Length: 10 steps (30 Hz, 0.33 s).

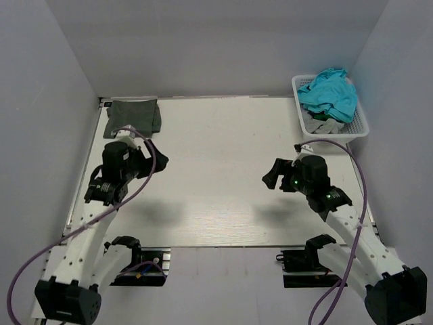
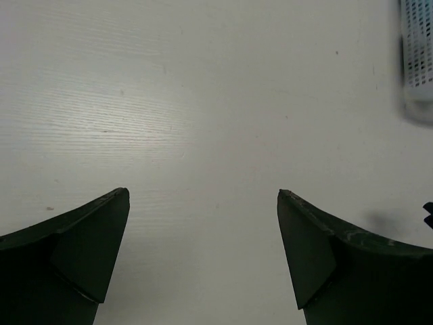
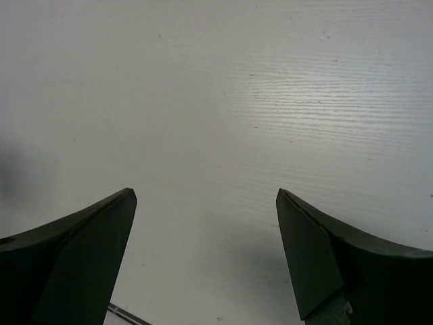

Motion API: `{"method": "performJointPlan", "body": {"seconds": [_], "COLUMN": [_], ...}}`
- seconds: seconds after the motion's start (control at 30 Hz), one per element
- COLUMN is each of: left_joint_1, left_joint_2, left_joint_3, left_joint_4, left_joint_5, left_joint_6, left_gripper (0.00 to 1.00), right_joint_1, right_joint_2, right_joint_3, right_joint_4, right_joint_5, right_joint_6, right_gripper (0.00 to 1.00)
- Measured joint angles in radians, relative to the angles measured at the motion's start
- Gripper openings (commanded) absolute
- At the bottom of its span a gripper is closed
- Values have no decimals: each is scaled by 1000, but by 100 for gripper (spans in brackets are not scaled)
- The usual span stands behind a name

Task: Fold and stack the t-shirts
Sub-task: Put the neatly folded tshirt into the corner of the board with the left arm

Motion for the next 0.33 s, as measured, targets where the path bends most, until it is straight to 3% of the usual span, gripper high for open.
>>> {"method": "performJointPlan", "body": {"seconds": [0.17, 0.33], "left_joint_1": [1, 1], "left_joint_2": [-105, -91], "left_joint_3": [14, 16], "left_joint_4": [-82, -128], "left_joint_5": [-68, -106], "left_joint_6": [-16, -19], "left_gripper": [100, 100], "right_joint_1": [0, 0], "right_joint_2": [-85, -103], "right_joint_3": [-27, -27], "right_joint_4": [39, 63], "right_joint_5": [11, 25], "right_joint_6": [26, 37], "right_gripper": [90, 90]}}
